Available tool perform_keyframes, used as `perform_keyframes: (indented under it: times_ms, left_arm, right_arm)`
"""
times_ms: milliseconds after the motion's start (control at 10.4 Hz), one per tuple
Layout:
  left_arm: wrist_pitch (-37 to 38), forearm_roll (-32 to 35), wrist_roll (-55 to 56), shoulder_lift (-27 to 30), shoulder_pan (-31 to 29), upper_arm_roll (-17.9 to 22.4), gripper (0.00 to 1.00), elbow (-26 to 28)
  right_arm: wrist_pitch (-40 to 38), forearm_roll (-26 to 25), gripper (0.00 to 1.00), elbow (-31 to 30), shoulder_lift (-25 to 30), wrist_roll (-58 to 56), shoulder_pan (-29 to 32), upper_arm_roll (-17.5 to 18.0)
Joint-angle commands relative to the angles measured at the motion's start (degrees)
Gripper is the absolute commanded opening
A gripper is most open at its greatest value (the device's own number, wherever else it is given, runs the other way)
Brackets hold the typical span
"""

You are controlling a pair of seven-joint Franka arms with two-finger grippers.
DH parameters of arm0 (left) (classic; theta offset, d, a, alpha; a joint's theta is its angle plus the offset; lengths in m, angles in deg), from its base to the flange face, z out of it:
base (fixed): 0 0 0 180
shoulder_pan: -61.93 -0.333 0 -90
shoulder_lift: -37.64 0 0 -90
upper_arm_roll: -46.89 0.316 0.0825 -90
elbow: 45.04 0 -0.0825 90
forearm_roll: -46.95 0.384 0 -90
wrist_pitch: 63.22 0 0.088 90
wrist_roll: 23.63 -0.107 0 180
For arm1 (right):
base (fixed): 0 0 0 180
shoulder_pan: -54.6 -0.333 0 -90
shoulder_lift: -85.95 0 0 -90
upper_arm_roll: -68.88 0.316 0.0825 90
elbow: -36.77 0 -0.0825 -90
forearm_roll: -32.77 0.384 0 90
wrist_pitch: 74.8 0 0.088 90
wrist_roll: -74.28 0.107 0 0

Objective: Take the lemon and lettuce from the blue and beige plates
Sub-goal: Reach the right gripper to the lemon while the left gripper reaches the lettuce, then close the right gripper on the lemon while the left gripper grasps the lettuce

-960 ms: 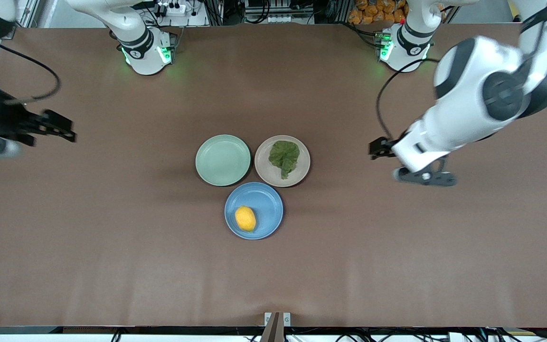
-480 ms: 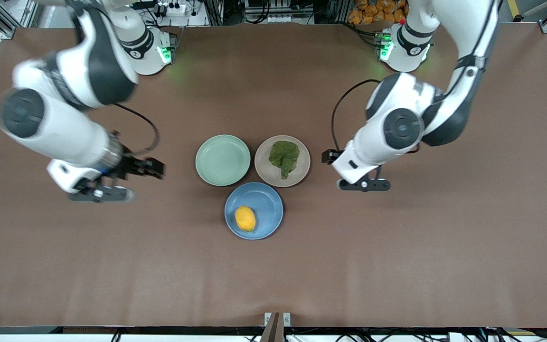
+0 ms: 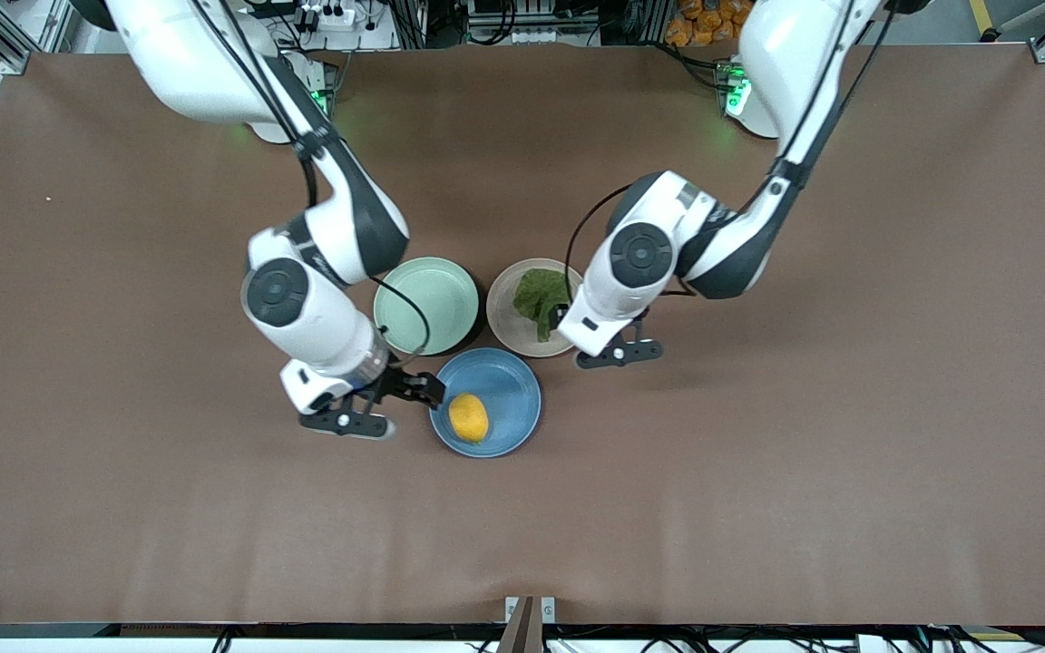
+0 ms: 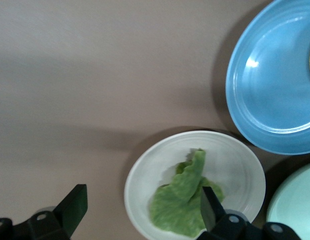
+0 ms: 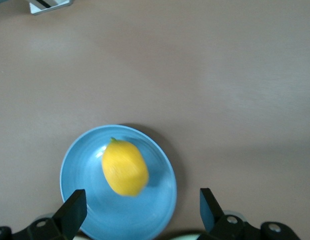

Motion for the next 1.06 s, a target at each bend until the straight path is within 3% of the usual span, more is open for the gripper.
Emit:
perform_keyframes:
  times_ms: [0,192,768,960]
  left_arm:
    - [-4.62,2.70,6.20,-3.82,3.66,0.85,1.00,-1.40]
    - [-5.61,3.15,9.81,-5.50,6.29,0.85,1.00,-1.40]
    - [-5.70,3.24,10.70,-9.63,9.11,0.85,1.00,-1.40]
    - [-5.70,3.24,10.70,-10.07,9.47,0.94,1.00,-1.40]
  right_arm:
    - [5.95,0.60,1.00,1.35,-4.16,1.68,-1.42,-0.01]
    - [13.16,0.42,1.00,1.09,-7.85,1.77,-3.61,0.08]
    - [16.00,-2.38,1.00,1.08,-13.23,2.04,-5.65,-0.01]
    - [16.00,-4.84,0.70,1.35,-13.23,1.86,-5.12,0.08]
